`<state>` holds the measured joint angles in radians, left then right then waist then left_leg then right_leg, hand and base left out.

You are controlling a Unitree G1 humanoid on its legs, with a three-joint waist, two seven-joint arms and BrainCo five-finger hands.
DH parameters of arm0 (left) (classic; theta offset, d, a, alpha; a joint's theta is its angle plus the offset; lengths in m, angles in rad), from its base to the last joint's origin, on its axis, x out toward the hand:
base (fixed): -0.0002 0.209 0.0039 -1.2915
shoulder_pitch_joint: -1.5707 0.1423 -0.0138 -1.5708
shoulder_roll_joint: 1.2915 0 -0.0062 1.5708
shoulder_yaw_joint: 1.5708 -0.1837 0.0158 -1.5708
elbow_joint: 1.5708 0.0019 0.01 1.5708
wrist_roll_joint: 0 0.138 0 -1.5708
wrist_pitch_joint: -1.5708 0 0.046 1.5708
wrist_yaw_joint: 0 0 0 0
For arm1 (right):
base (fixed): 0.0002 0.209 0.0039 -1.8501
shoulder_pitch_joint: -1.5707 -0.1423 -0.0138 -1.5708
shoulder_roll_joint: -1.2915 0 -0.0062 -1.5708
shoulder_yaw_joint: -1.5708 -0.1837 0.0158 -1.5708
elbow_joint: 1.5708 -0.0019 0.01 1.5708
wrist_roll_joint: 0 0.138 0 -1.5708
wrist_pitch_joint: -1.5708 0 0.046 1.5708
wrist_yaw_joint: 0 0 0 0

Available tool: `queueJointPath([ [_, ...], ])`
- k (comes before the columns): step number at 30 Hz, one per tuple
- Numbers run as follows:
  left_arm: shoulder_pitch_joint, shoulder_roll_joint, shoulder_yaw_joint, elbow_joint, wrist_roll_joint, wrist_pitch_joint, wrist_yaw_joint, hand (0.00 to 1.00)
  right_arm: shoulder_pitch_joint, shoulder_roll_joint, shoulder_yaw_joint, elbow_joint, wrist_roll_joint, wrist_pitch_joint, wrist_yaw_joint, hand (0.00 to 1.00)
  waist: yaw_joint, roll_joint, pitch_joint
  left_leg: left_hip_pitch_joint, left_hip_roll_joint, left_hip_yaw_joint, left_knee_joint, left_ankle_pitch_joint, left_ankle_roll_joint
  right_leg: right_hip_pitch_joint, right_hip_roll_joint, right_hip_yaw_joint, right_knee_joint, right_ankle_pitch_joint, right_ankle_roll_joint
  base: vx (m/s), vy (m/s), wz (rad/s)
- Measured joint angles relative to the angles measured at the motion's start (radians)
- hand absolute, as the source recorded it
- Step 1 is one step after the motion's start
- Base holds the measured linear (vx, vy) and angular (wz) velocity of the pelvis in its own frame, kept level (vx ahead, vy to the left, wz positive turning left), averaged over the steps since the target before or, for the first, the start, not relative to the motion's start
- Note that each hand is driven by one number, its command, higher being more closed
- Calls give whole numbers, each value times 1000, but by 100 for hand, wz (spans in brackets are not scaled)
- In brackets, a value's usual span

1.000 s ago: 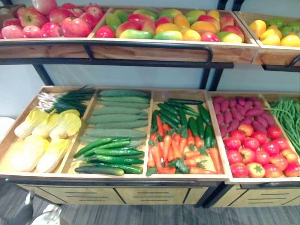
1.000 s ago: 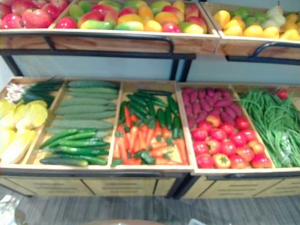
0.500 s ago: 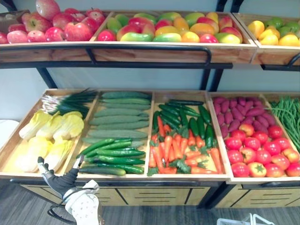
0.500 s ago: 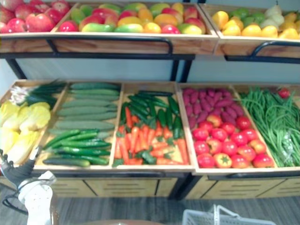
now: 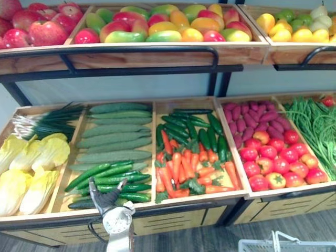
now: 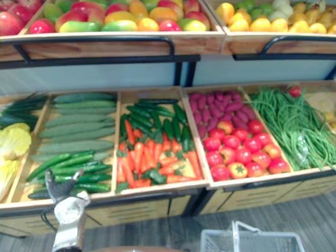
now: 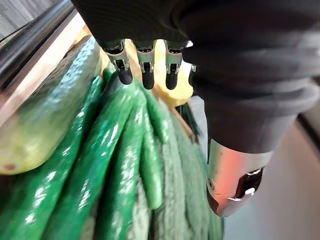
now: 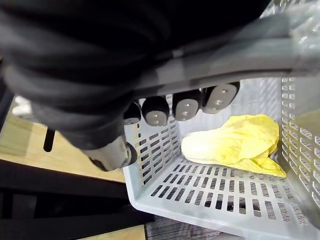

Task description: Pick vegetable in the basket

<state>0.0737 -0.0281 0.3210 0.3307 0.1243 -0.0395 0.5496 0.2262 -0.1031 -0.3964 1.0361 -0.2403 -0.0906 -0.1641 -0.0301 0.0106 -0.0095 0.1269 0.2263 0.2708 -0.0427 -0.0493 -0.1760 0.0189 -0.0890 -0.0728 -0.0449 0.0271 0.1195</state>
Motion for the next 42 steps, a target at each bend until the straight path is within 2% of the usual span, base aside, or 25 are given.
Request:
queueJointPath([
  [6, -47, 35, 9, 120, 8, 5, 37, 0, -24, -39, 15, 22, 0, 0, 0, 100, -6, 21, 4, -4, -3, 19, 1, -11, -1, -17, 4, 26, -15, 10, 0, 12, 5, -14],
  [10, -59, 38, 3, 121, 13, 5, 38, 0, -48, -61, 21, 40, 0, 0, -2, 100, -26, 31, 5, -3, -4, 17, 4, -17, -1, -17, 3, 27, -21, 11, 1, 20, 4, 0],
  [16, -87, 39, -58, 113, 85, 5, 36, 0, -48, -68, 22, 44, 0, -2, -4, 100, -30, 32, 5, -3, -7, 16, 13, -27, 0, -15, 0, 28, -21, 12, 1, 12, 3, -1],
  [19, -86, 39, -81, 91, 96, 5, 34, 0, -51, -69, 22, 50, 0, -3, -6, 100, -47, 32, 6, -4, -10, 16, 19, -33, 3, -15, -3, 29, -21, 12, 1, 0, 0, 0],
  [32, -38, 39, -128, -153, 160, -3, 32, 0, -56, -76, 10, 76, 2, -11, -29, 100, -50, 32, 21, -17, -12, 14, 48, -51, 8, -16, -9, 31, -7, 6, -7, -4, 3, -1],
  [42, -28, 39, -166, -173, 166, -5, 30, 0, -56, -76, 14, 78, 2, -20, -28, 100, -50, 30, 22, -19, -12, 6, 52, -52, 8, -17, -11, 28, 1, 3, -11, 0, 0, 0],
])
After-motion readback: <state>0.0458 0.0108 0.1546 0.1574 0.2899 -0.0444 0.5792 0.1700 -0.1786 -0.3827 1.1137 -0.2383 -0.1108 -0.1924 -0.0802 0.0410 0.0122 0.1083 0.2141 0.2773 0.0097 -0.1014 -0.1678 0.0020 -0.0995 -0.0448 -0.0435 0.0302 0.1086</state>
